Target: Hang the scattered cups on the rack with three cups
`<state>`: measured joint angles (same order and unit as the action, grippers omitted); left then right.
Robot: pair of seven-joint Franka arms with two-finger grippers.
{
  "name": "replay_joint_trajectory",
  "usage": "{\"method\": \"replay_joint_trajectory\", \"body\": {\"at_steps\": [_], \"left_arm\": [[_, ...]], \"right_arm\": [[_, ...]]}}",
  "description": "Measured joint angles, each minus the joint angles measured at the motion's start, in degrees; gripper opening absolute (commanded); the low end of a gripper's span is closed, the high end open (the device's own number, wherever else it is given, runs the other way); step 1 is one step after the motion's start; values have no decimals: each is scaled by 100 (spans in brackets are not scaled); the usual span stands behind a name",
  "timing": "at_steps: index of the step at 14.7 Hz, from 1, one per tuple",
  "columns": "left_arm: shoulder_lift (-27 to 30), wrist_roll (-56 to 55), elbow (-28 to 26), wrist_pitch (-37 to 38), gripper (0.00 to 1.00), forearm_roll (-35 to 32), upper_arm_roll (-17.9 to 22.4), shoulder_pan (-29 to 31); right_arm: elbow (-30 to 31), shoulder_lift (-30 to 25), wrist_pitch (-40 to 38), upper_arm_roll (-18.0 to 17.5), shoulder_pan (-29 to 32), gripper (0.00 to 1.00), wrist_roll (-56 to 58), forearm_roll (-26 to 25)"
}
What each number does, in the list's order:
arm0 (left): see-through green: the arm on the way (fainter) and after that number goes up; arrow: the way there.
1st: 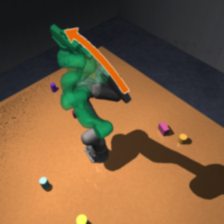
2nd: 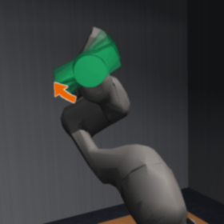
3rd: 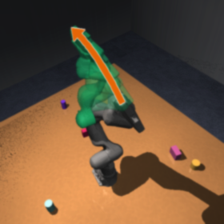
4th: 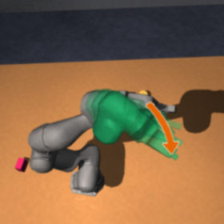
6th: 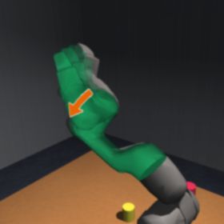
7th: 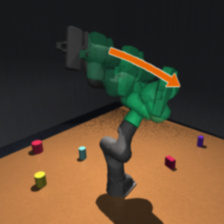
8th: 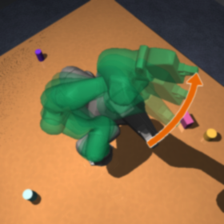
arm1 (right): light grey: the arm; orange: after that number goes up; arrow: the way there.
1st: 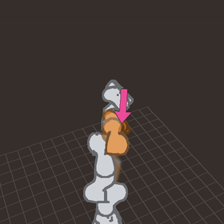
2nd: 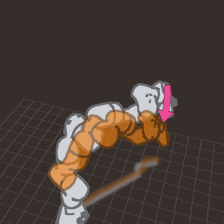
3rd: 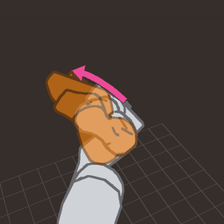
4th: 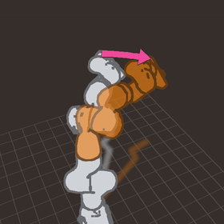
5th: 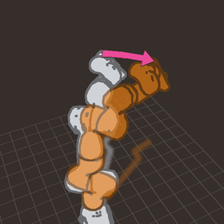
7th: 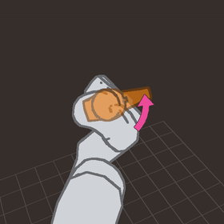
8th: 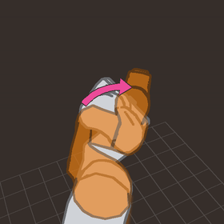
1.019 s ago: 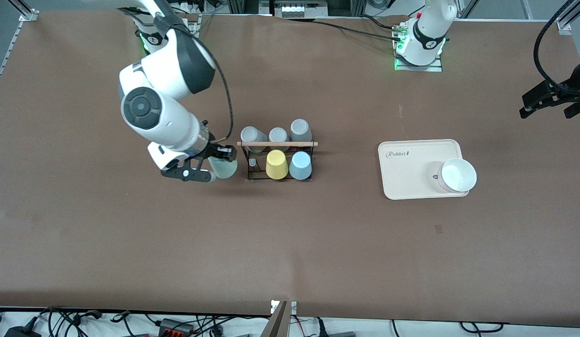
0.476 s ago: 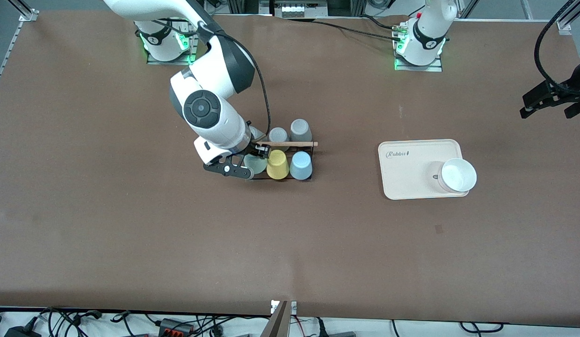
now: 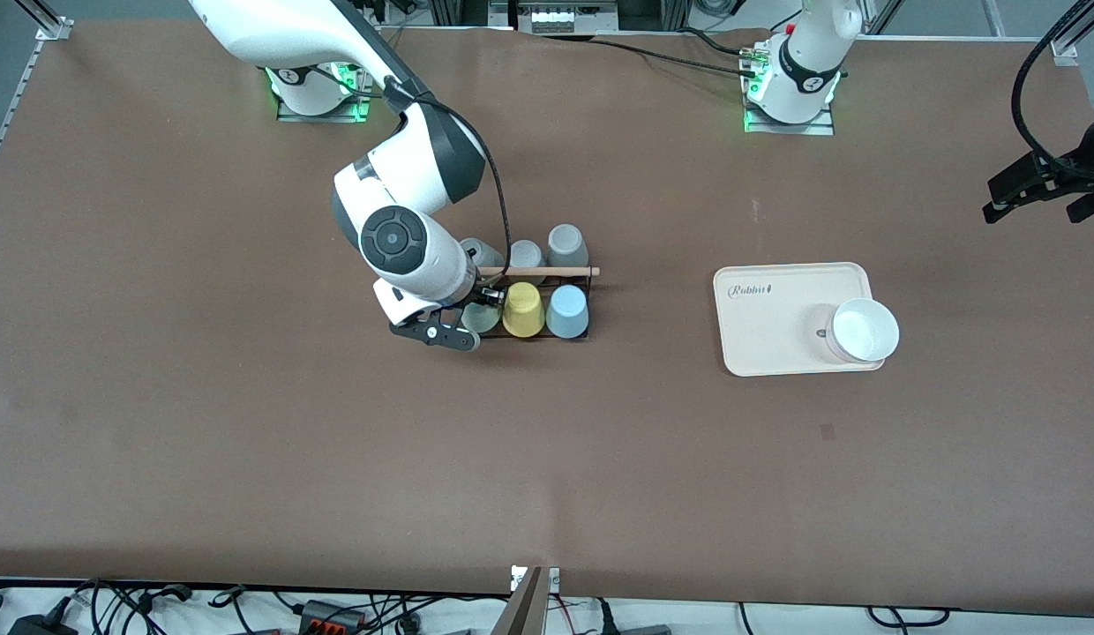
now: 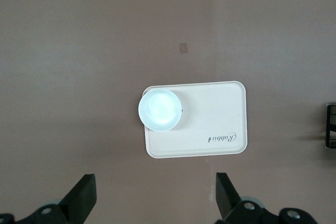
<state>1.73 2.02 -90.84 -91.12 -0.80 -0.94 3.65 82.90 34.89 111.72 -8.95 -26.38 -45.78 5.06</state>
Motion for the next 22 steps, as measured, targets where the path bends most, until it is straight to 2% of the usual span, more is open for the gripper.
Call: {"method": "replay_joint_trajectory", "body": {"at_steps": [2, 3, 4, 5, 10, 15, 18, 22], "left_arm": [[0, 0, 0, 0, 100, 0, 0, 0], [0, 0, 0, 0, 100, 0, 0, 1], [0, 0, 0, 0, 100, 0, 0, 1], [0, 0, 0, 0, 100, 0, 0, 1], [0, 0, 0, -1, 100, 0, 0, 2], [0, 0, 0, -10, 100, 0, 0, 4], [-1, 0, 0, -11, 100, 0, 0, 5], [-2, 0, 0, -12, 100, 0, 0, 6]], "right_arm": [[-1, 109, 0, 0, 0, 24, -1, 0], [-3, 175, 1, 0, 0, 31, -1, 0], [-9, 233, 23, 1, 0, 82, -2, 0], [-53, 260, 49, 1, 0, 100, -17, 1], [-343, 301, -4, 46, 47, 100, -343, 0], [-1324, 65, -1087, 136, 492, 100, -330, -3], [-1690, -171, -1669, 161, 974, 100, 298, -42], [-1751, -369, -1786, 169, 1810, 100, 1799, -362]]}}
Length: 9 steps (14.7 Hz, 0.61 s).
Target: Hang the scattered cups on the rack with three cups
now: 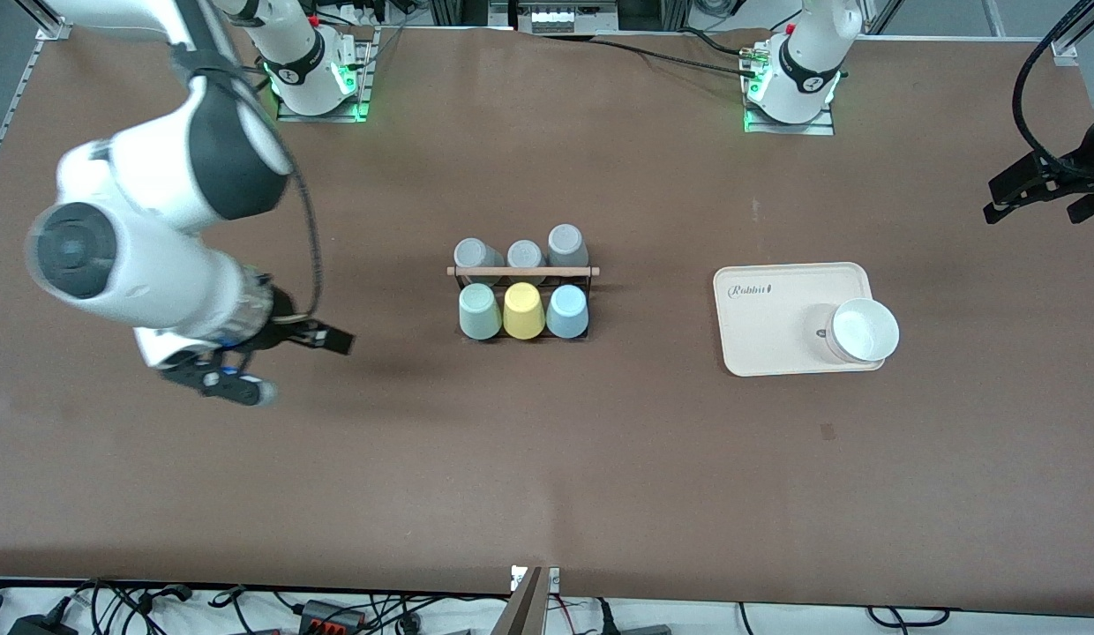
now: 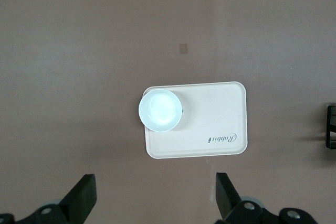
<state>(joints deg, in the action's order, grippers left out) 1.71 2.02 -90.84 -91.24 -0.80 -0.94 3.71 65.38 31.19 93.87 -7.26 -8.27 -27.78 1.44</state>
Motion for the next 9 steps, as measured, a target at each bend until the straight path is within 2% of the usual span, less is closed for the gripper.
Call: {"method": "replay_joint_trajectory", "body": {"at_steps": [6, 9], "left_arm": [[-1, -108, -1, 186, 100, 0, 0, 1], [-1, -124, -1, 235, 100, 0, 0, 1]], "right_arm": [[-24, -353, -107, 23, 669, 100, 1217, -112], [209, -682, -69, 323, 791, 100, 2166, -162]]}}
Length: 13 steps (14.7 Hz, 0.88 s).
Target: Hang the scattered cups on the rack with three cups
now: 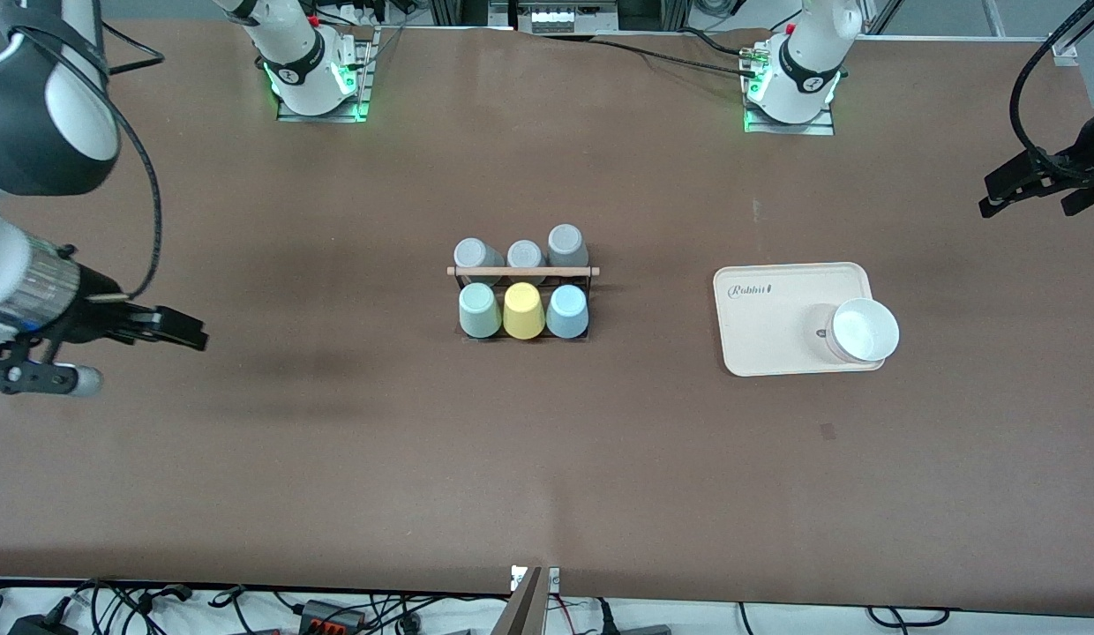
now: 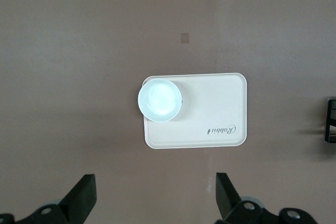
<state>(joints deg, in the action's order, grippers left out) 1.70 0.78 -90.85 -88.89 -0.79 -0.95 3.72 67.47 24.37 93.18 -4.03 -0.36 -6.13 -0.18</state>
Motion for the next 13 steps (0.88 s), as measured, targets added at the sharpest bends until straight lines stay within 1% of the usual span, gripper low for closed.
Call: {"method": "replay_joint_trajectory", "body": {"at_steps": [2, 4, 6, 8, 9, 13], "left_arm": [[0, -5, 0, 1, 100, 0, 0, 0], [0, -5, 1, 1, 100, 0, 0, 0], [-1, -6, 3, 1, 100, 0, -1, -1], [-33, -8, 56, -8, 100, 2, -5, -3], [-79, -10, 138, -8, 100, 3, -6, -3], [-261, -12, 359, 25, 100, 3, -6, -3]], "right_arm": [[171, -207, 129, 302, 58, 100, 653, -2], [265, -375, 147, 489, 99, 100, 950, -2], [386, -513, 146, 556, 110, 100, 988, -2], [665, -698, 171, 559, 108, 100, 988, -2], [913, -837, 273, 559, 108, 100, 988, -2], [2334, -1662, 949, 569, 126, 100, 988, -17]]}}
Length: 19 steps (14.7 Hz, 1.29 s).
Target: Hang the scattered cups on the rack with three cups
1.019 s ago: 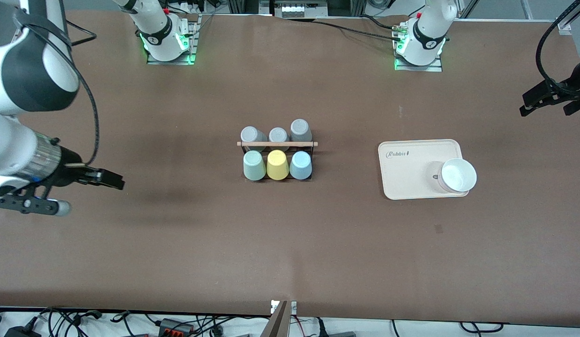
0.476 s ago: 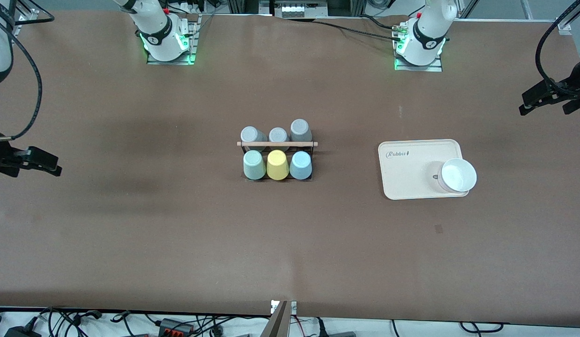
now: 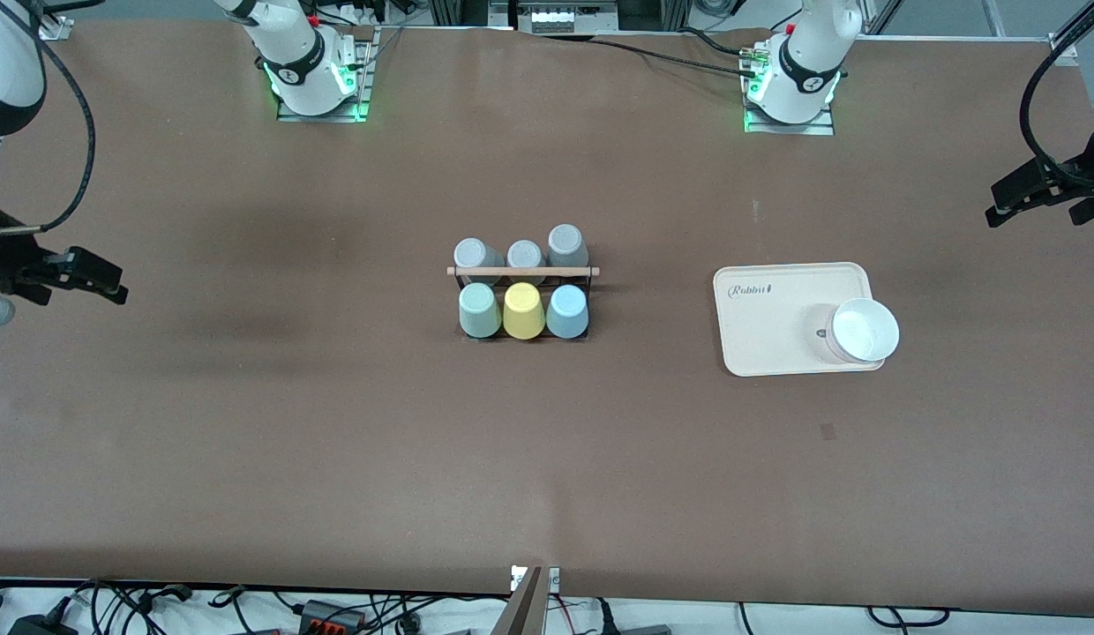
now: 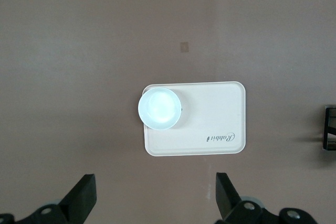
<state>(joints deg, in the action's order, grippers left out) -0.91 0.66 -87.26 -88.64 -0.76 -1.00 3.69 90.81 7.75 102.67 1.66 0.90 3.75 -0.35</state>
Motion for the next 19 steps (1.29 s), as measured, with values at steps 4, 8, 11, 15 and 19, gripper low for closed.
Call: {"method": "replay_joint_trajectory", "body": {"at_steps": [4, 8, 11, 15, 19], "left_arm": [[-38, 0, 21, 112, 100, 0, 0, 0], [-38, 0, 21, 119, 100, 0, 0, 0], [-38, 0, 22, 119, 100, 63, 0, 1], [-38, 1, 30, 92, 100, 154, 0, 1], [-38, 3, 42, 86, 100, 155, 2, 3]], "right_arm": [[710, -506, 92, 0, 1, 100, 0, -1], [976, -695, 151, -5, 0, 100, 0, -1], [976, -723, 109, -8, 0, 100, 0, -1], [976, -734, 76, -20, -1, 100, 0, -1], [976, -740, 48, -30, -2, 100, 0, -1]]}}
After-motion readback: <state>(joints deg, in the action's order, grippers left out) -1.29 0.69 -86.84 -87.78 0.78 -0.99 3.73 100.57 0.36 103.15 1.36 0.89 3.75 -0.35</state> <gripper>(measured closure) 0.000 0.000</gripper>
